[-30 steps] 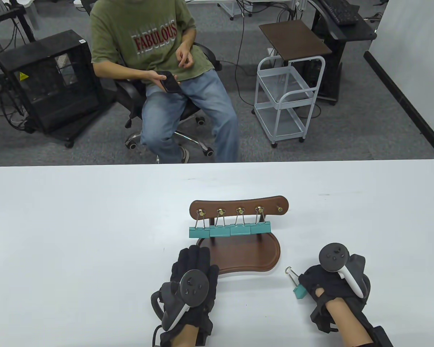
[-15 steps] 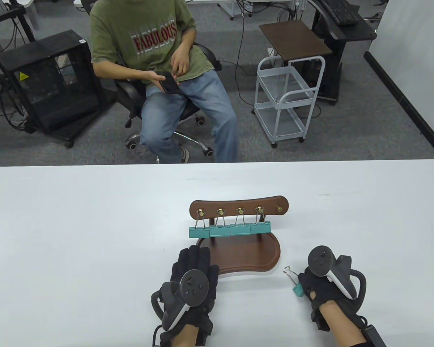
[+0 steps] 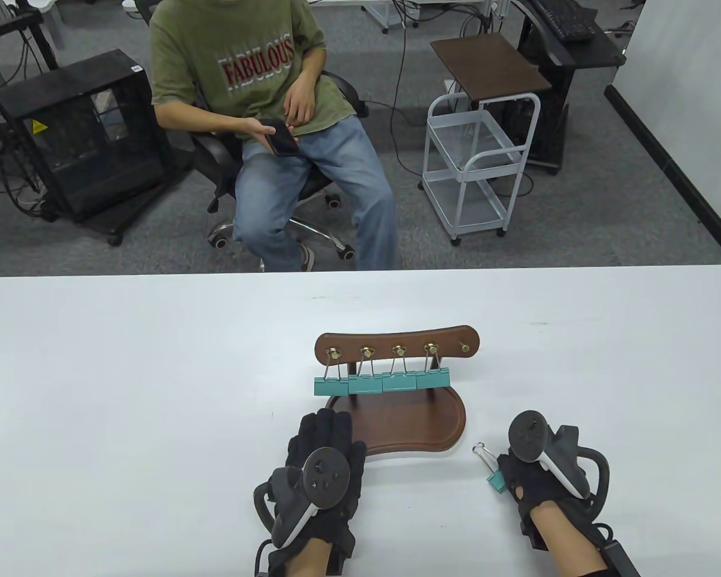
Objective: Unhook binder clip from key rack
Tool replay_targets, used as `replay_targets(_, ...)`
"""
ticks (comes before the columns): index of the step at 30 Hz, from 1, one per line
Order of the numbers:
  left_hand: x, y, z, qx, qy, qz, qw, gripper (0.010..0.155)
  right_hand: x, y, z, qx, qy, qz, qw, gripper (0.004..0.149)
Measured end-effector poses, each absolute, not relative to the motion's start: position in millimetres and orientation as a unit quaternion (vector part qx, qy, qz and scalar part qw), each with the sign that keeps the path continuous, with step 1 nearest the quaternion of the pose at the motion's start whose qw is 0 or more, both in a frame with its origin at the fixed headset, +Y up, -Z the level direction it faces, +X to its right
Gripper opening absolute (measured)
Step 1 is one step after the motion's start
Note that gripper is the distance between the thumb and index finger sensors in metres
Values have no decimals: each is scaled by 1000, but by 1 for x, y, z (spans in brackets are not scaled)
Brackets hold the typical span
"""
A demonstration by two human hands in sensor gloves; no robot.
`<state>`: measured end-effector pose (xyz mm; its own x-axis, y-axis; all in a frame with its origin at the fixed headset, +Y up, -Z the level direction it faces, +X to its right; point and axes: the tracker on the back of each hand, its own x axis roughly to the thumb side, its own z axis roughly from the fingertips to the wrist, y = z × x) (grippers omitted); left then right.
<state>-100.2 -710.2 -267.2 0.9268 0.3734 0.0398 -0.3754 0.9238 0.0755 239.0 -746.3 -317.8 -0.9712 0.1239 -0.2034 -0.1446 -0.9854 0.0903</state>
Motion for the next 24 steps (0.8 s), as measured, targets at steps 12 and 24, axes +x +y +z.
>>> replay_targets(12, -98, -711, -268, 38, -13, 185, 982, 62, 245, -739, -314, -103, 27, 990, 89, 46)
replay_targets(24, -101, -710, -270, 44, -6, 195, 980, 62, 240, -711, -309, -68, -129, 968, 206, 51)
